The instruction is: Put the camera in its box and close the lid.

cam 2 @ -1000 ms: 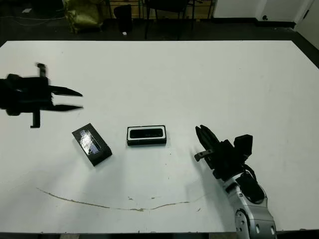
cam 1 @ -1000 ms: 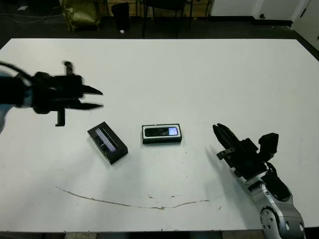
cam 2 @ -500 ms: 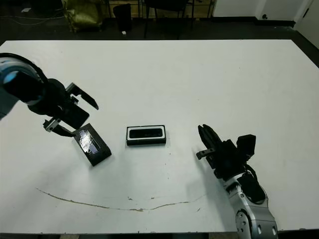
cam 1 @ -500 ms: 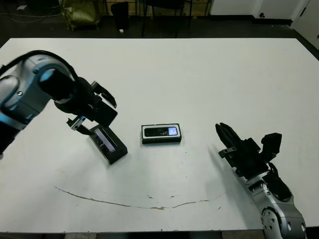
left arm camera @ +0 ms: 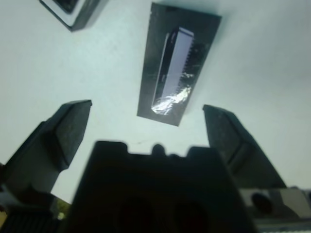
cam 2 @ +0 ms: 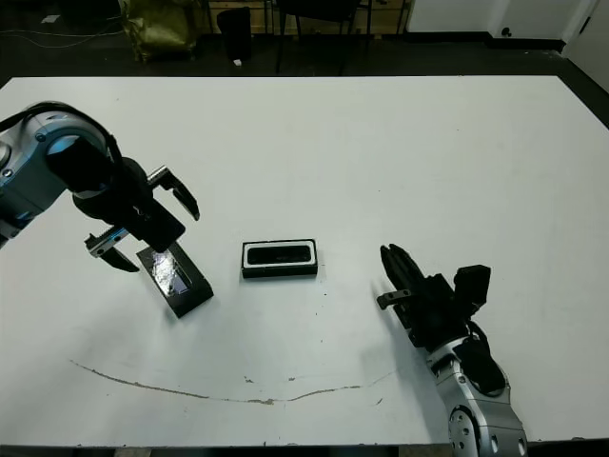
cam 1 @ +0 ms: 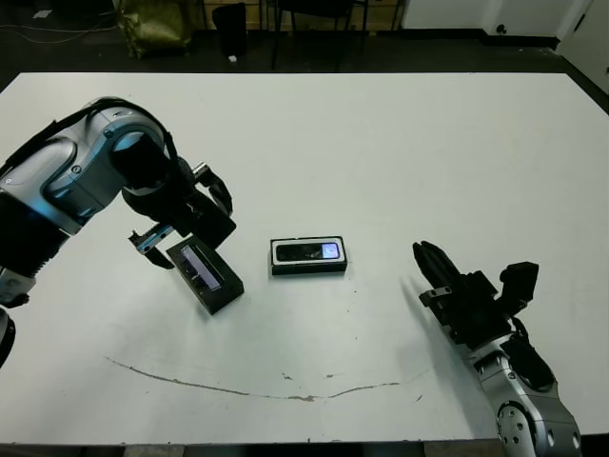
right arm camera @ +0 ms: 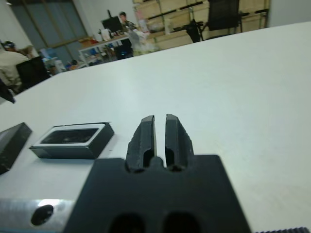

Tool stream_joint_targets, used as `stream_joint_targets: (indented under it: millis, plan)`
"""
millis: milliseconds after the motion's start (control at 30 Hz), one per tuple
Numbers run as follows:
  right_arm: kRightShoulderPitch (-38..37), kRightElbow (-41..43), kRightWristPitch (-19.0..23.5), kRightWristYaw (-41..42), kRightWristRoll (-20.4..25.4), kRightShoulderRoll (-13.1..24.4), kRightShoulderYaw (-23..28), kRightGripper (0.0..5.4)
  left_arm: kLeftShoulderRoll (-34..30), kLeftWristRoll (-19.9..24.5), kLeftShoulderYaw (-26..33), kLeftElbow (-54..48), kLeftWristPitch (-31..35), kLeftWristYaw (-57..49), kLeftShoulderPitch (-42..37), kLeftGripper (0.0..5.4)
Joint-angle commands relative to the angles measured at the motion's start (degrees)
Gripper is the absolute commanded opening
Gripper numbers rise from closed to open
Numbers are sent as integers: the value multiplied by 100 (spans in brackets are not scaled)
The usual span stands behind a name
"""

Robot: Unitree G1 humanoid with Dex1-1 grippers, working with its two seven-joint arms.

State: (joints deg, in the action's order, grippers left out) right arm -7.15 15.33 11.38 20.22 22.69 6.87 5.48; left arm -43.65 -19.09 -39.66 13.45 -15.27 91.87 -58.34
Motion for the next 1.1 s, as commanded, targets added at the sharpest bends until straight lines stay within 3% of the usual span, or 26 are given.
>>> stream_joint_targets:
  millis: [33,633,767,900,1100]
  plan:
    - [-160,130,185,-157,-53,58,4,0,64,-74,-51,119,-136,59,54,539]
    - [-295,679,789,-628,-222,123,-94,0,428,-461,-293,739,-438,63,270,539]
    - [-268,530,718,-573,-149,93,-59,0,395,-369,-353,794,-524,63,209,539]
    - [-295,723,920,-714,-165,91,-86,0,434,-369,-371,886,-452,63,194,539]
    - [-323,702,821,-642,-177,103,-73,0,609,-563,-346,1174,-725,2,229,539]
